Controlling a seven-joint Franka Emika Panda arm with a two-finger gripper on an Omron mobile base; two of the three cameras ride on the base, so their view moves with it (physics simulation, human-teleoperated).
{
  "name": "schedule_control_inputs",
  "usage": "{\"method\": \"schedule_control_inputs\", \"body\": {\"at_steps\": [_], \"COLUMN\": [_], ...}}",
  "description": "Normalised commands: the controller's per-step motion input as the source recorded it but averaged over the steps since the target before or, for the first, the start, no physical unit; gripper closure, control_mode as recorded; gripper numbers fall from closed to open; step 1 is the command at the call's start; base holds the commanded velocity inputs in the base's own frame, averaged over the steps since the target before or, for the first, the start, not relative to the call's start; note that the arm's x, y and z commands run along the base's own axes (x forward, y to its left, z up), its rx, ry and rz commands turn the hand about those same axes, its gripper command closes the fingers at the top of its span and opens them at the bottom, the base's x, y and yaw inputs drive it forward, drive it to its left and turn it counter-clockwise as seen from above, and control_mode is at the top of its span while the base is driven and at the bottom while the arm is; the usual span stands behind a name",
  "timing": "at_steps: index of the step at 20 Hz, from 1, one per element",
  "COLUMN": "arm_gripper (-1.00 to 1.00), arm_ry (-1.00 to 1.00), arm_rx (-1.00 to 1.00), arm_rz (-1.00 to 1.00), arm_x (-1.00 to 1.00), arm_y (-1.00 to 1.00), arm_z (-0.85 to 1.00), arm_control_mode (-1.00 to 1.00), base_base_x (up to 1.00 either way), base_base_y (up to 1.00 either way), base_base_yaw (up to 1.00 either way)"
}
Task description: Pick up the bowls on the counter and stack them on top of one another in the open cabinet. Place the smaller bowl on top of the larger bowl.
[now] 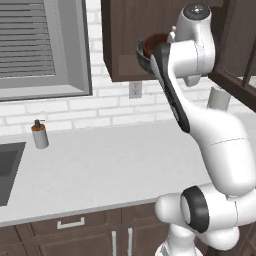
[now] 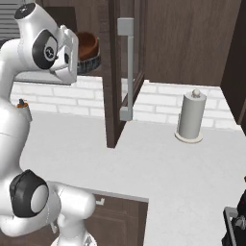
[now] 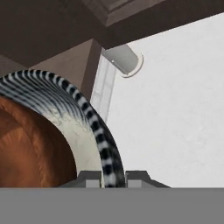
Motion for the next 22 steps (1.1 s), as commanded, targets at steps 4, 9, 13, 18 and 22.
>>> {"method": "schedule_control_inputs", "body": {"at_steps": [4, 9, 13, 18, 22], "arm_gripper": [1.0, 1.0, 1.0, 1.0, 1.0], "arm_ry": [0.0, 0.04, 0.03, 0.0, 0.0], "arm_rx": [0.0, 0.0, 0.0, 0.0, 0.0], "arm_rz": [0.0, 0.0, 0.03, 0.06, 0.04], "arm_x": [0.52, 0.58, 0.43, 0.14, 0.15], "arm_y": [0.03, 0.0, -0.05, -0.12, -0.17], "arm_z": [0.0, 0.0, -0.19, -0.3, -0.25], "arm_control_mode": [-1.0, -1.0, -1.0, -1.0, -1.0], "base_base_x": [0.0, 0.0, 0.0, 0.0, 0.0], "base_base_y": [0.0, 0.0, 0.0, 0.0, 0.0], "base_base_yaw": [0.0, 0.0, 0.0, 0.0, 0.0]}}
